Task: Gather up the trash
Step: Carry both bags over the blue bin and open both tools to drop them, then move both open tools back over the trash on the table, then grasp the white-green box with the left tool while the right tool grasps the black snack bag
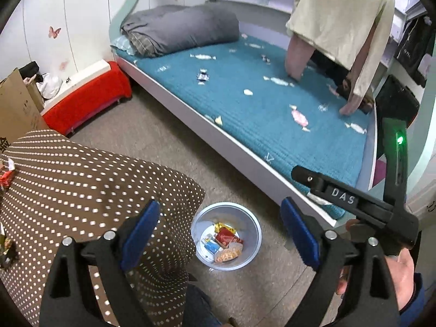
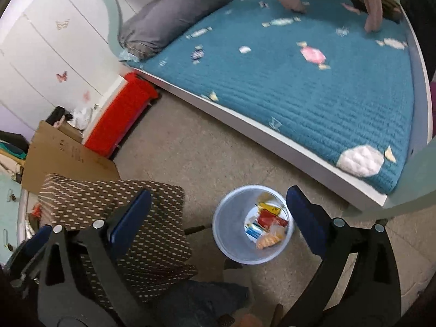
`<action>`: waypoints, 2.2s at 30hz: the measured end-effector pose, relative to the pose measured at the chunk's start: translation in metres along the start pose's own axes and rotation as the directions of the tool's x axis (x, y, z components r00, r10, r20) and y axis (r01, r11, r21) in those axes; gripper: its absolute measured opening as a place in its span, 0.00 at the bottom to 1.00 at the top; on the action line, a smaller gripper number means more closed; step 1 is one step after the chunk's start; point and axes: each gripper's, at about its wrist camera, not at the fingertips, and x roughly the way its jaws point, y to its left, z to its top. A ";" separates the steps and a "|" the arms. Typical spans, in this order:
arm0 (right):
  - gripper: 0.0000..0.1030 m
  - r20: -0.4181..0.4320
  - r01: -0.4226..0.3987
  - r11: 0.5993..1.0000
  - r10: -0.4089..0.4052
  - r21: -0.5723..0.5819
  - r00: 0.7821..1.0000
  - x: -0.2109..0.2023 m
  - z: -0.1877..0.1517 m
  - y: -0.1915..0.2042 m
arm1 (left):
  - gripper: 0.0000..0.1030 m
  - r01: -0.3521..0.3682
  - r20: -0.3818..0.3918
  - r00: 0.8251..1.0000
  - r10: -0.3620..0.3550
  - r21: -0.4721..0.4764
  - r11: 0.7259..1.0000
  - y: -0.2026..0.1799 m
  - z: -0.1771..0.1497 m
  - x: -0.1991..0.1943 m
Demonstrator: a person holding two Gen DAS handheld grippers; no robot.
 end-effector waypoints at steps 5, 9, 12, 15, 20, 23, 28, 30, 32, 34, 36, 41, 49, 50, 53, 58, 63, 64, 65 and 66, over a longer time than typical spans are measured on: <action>0.94 0.067 -0.045 0.997 0.049 -0.065 0.997 -0.035 0.005 0.034 | 0.86 -0.042 0.073 0.996 0.042 -0.005 0.999 0.009 -0.001 -0.033; 0.94 0.099 -0.078 0.988 0.092 -0.134 0.991 -0.061 0.004 0.068 | 0.86 -0.053 0.126 0.990 0.057 -0.035 0.998 0.022 -0.003 -0.062; 0.94 0.106 -0.112 0.975 0.135 -0.194 0.985 -0.077 -0.001 0.096 | 0.86 -0.065 0.174 0.982 0.073 -0.054 0.996 0.034 -0.007 -0.088; 0.94 0.099 -0.149 0.955 0.179 -0.255 0.979 -0.087 -0.008 0.122 | 0.86 -0.090 0.213 0.972 0.104 -0.072 0.993 0.050 -0.013 -0.109; 0.94 0.072 -0.211 0.912 0.251 -0.353 0.965 -0.100 -0.022 0.169 | 0.86 -0.125 0.249 0.956 0.153 -0.125 0.984 0.082 -0.027 -0.138; 0.94 0.055 -0.237 0.885 0.282 -0.401 0.958 -0.103 -0.031 0.192 | 0.86 -0.150 0.268 0.945 0.188 -0.158 0.976 0.101 -0.035 -0.154; 0.94 0.010 -0.284 0.829 0.329 -0.481 0.944 -0.104 -0.048 0.227 | 0.86 -0.195 0.286 0.923 0.256 -0.225 0.955 0.139 -0.056 -0.180; 0.94 -0.002 -0.292 0.809 0.338 -0.510 0.941 -0.102 -0.055 0.240 | 0.86 -0.216 0.286 0.914 0.287 -0.256 0.942 0.156 -0.066 -0.187; 0.94 -0.035 -0.310 0.777 0.349 -0.548 0.936 -0.096 -0.066 0.257 | 0.86 -0.243 0.277 0.906 0.321 -0.281 0.928 0.174 -0.076 -0.192; 0.94 -0.071 -0.331 0.736 0.361 -0.590 0.930 -0.087 -0.079 0.273 | 0.86 -0.264 0.259 0.901 0.349 -0.309 0.913 0.190 -0.088 -0.194; 0.94 -0.114 -0.352 0.698 0.364 -0.623 0.924 -0.078 -0.090 0.288 | 0.86 -0.283 0.238 0.895 0.376 -0.348 0.894 0.212 -0.101 -0.198; 0.94 -0.229 -0.401 0.586 0.348 -0.704 0.909 -0.047 -0.125 0.328 | 0.86 -0.336 0.182 0.882 0.435 -0.404 0.851 0.249 -0.128 -0.198; 0.94 -0.347 -0.412 0.410 0.227 -0.814 0.910 0.009 -0.170 0.379 | 0.86 -0.398 0.097 0.870 0.483 -0.437 0.806 0.289 -0.156 -0.184; 0.94 -0.351 -0.411 0.388 0.217 -0.825 0.911 0.014 -0.175 0.383 | 0.86 -0.402 0.090 0.871 0.484 -0.436 0.805 0.294 -0.158 -0.182; 0.94 -0.373 -0.411 0.305 0.176 -0.859 0.911 0.031 -0.191 0.399 | 0.86 -0.412 0.071 0.874 0.481 -0.418 0.810 0.305 -0.159 -0.176; 0.77 -0.385 -0.413 0.232 0.156 -0.881 0.910 0.050 -0.204 0.409 | 0.86 -0.413 0.057 0.888 0.457 -0.339 0.845 0.313 -0.147 -0.158; 0.37 -0.386 -0.425 0.273 0.186 -0.863 0.904 0.046 -0.193 0.398 | 0.86 -0.393 0.067 0.902 0.426 -0.279 0.876 0.316 -0.131 -0.141; 0.37 -0.382 -0.422 0.279 0.187 -0.863 0.905 0.044 -0.192 0.394 | 0.86 -0.391 0.067 0.904 0.422 -0.267 0.881 0.317 -0.128 -0.137; 0.36 -0.378 -0.418 0.286 0.186 -0.862 0.907 0.042 -0.189 0.392 | 0.86 -0.392 0.062 0.906 0.419 -0.257 0.883 0.318 -0.125 -0.133; 0.36 -0.374 -0.415 0.300 0.186 -0.859 0.908 0.040 -0.188 0.388 | 0.86 -0.391 0.057 0.908 0.415 -0.243 0.888 0.318 -0.121 -0.128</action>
